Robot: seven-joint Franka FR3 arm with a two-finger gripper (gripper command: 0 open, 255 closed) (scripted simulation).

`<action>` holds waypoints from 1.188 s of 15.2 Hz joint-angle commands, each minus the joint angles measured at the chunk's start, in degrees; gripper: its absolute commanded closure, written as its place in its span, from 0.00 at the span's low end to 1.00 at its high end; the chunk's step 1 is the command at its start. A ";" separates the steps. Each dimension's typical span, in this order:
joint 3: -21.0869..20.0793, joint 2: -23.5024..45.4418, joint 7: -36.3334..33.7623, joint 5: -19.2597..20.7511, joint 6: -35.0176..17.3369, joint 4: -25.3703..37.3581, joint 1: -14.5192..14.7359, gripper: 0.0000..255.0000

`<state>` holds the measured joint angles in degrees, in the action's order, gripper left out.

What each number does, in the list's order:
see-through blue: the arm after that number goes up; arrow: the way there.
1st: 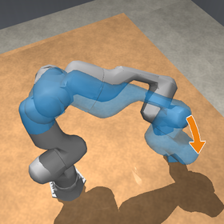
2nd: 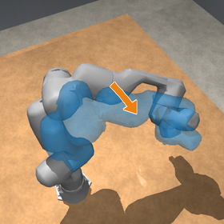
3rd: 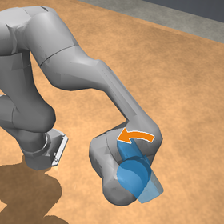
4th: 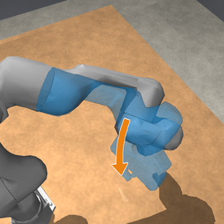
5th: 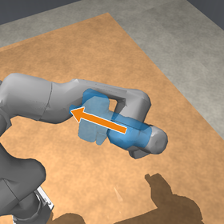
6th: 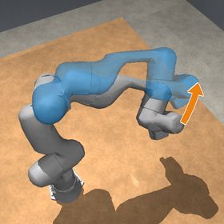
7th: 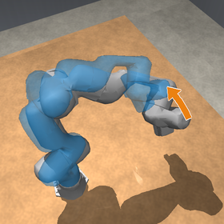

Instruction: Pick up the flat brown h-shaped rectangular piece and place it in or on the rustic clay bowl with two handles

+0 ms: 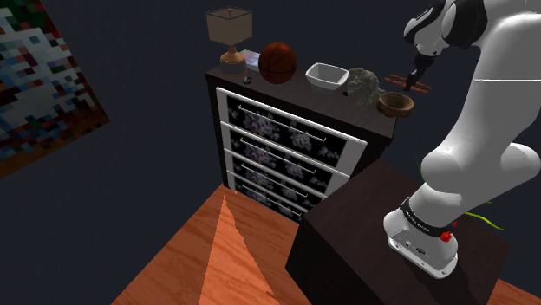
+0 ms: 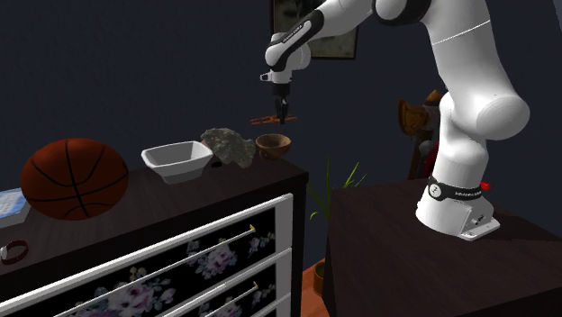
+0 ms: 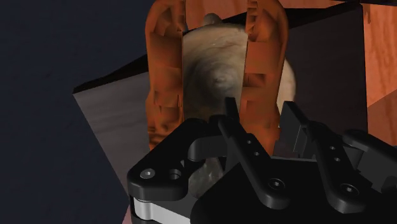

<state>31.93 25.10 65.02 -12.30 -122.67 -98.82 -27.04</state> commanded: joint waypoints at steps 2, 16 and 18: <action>-0.57 2.14 1.04 -1.20 -1.03 0.88 -1.09 1.00; -2.60 7.09 2.69 -4.26 -8.11 -1.69 -2.41 1.00; -2.61 7.10 2.70 -4.26 -8.10 -1.69 -2.41 1.00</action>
<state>29.33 32.19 67.70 -16.55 -130.71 -100.47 -29.45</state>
